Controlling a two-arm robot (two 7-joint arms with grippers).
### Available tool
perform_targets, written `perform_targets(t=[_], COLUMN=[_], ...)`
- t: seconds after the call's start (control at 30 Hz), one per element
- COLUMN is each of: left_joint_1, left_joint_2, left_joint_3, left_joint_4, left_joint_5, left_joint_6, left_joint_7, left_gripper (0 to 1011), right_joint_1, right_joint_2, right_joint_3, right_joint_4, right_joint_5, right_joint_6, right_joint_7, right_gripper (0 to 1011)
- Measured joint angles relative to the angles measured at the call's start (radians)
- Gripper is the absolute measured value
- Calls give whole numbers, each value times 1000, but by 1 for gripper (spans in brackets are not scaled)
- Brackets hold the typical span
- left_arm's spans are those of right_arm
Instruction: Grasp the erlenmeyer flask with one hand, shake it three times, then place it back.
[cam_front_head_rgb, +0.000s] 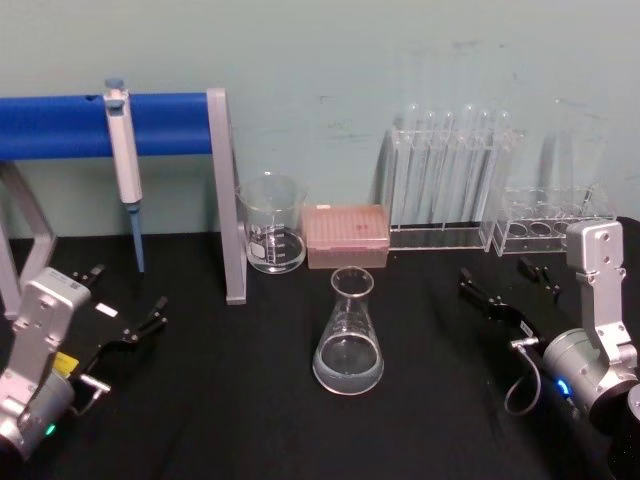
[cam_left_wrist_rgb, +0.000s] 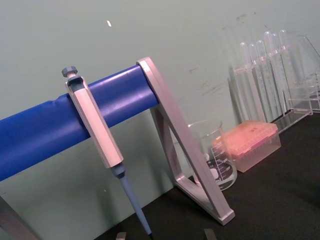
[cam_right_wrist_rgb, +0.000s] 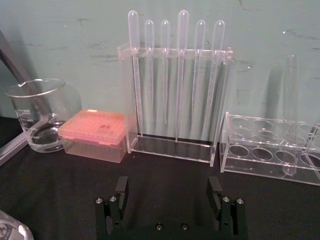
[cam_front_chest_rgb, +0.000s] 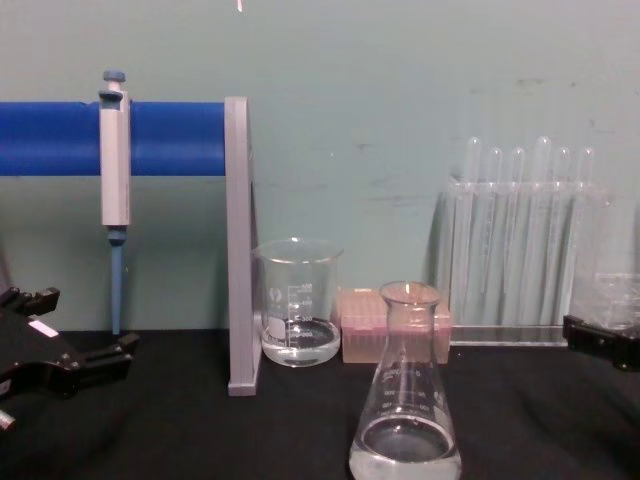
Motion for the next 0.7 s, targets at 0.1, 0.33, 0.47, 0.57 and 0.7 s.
perform_targets(t=[0.1, 0.33, 0.47, 0.57, 0.7], left_joint_1=[0, 0, 0, 0, 0], left_joint_2=[0, 0, 0, 0, 0], left_joint_3=[0, 0, 0, 0, 0], left_joint_4=[0, 0, 0, 0, 0], left_joint_5=[0, 0, 0, 0, 0], left_joint_6=[0, 0, 0, 0, 0], left_joint_7=[0, 0, 0, 0, 0], left_gripper=[1001, 1001, 1001, 1001, 1001], right_joint_1=[0, 0, 0, 0, 0], right_joint_2=[0, 0, 0, 0, 0], right_joint_3=[0, 0, 0, 0, 0], right_joint_4=[0, 0, 0, 0, 0], right_joint_5=[0, 1, 2, 2, 2], right_joint_6=[0, -1, -1, -1, -1], right_joint_7=[0, -1, -2, -2, -2], right_gripper=[1000, 1000, 1000, 1000, 1000])
